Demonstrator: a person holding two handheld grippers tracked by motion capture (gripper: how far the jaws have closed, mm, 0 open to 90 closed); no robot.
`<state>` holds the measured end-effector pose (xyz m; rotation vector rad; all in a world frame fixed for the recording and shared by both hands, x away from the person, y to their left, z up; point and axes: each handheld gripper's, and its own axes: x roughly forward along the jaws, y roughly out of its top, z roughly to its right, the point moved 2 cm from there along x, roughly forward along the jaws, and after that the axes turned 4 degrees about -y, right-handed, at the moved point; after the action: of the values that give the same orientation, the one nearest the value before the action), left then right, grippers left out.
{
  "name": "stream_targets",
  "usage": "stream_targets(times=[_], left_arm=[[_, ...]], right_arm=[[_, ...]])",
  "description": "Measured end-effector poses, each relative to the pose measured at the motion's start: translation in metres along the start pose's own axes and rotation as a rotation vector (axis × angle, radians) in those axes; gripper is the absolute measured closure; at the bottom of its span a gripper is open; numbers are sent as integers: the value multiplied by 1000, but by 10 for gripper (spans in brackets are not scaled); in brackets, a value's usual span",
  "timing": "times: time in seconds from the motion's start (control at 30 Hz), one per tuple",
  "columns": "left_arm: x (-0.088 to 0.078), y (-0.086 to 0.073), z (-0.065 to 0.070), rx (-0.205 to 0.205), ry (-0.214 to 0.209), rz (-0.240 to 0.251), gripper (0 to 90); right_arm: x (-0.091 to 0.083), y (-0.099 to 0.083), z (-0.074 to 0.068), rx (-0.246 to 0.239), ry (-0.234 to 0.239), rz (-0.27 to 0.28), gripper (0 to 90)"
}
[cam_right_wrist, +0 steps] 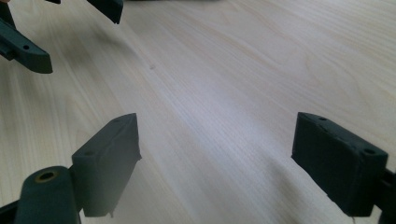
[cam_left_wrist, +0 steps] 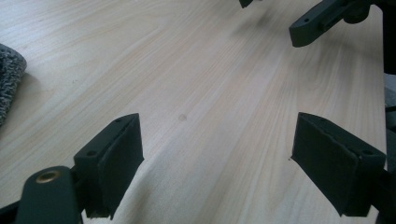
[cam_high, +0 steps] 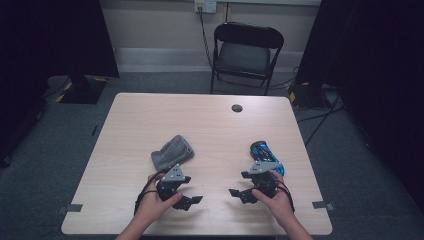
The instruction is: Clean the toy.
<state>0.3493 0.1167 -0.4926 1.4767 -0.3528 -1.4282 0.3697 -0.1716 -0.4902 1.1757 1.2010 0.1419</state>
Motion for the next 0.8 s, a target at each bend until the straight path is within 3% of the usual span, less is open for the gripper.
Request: stream_targets(times=[0.57, 0.8], left_arm=[[4, -8, 4, 23, 3, -45, 160], [7, -12, 6, 55, 5, -66, 160]], right_arm=[[-2, -18, -5, -42, -13, -36, 146], [0, -23, -7, -67, -17, -50, 146]])
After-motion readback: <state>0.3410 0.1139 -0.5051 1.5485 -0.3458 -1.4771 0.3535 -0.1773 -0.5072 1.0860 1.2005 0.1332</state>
